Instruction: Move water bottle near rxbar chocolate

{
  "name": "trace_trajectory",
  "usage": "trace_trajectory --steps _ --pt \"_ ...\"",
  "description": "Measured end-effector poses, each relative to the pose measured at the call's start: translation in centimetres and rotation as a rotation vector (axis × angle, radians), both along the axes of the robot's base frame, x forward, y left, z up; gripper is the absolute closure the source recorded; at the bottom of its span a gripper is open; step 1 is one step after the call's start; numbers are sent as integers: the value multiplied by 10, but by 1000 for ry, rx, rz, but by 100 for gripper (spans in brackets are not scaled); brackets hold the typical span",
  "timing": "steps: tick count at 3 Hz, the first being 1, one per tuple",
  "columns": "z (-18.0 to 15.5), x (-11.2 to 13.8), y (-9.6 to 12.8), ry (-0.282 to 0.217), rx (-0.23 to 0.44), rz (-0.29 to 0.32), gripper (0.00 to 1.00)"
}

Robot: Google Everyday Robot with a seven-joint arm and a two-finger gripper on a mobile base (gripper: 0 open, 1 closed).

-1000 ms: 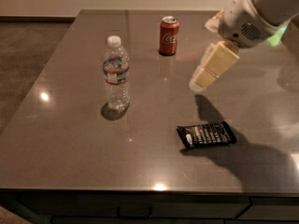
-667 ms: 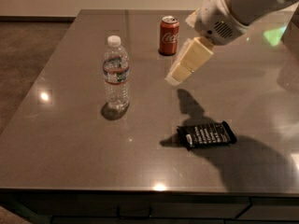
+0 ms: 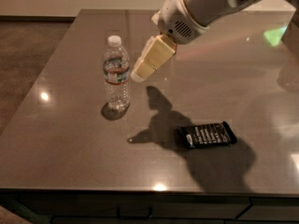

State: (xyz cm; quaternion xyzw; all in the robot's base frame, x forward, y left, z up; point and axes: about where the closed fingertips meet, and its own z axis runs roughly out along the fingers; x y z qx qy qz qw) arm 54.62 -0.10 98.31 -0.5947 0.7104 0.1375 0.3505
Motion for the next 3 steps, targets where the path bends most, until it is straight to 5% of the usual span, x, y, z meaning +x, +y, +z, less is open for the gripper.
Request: trace_trajectory --steps 3 --pt "-15 -5 67 27 19 123 0"
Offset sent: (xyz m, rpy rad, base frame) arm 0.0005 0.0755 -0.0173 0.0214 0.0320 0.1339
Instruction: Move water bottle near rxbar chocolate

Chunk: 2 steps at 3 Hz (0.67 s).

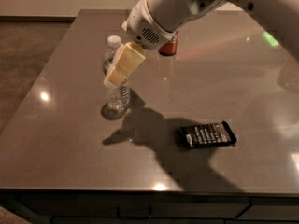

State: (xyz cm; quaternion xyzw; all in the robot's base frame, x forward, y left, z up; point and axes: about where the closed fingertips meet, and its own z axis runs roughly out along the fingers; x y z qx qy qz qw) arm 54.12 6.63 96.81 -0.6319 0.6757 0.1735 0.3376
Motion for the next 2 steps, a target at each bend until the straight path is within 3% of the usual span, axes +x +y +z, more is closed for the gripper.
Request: trace_trajectory --steps 1,2 --pt "-5 -3 8 7 -2 19 0" --pt "-7 -5 13 9 -2 35 15"
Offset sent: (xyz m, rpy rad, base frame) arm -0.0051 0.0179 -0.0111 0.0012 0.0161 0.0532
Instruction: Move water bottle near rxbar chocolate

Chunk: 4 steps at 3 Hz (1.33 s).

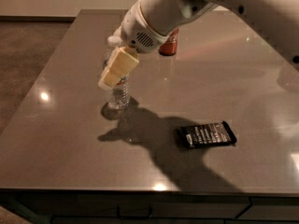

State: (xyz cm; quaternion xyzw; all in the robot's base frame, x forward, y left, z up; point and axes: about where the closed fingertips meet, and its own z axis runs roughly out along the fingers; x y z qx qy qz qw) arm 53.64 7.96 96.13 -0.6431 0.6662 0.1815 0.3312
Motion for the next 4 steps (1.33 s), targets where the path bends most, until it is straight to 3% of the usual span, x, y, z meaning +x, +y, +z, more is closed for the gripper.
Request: trace_trajectory --steps 2,3,4 --pt "4 -1 1 -5 10 10 61" --pt "10 1 -9 -4 21 -4 84" --pt "21 3 -33 -4 29 -33 100"
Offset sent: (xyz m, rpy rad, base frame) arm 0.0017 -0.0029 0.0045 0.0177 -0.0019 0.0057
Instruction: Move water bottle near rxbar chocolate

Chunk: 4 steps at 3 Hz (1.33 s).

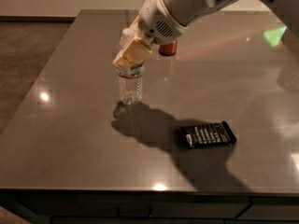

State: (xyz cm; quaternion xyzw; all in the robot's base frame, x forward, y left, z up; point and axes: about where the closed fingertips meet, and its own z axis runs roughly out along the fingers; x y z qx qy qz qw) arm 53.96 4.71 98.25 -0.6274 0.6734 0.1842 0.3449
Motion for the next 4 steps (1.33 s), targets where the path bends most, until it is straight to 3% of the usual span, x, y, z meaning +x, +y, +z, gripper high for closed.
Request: trace_trajectory --steps 2,4 --pt "13 -3 -51 18 6 -57 100" --pt "-2 -9 -91 61 -12 -111 100"
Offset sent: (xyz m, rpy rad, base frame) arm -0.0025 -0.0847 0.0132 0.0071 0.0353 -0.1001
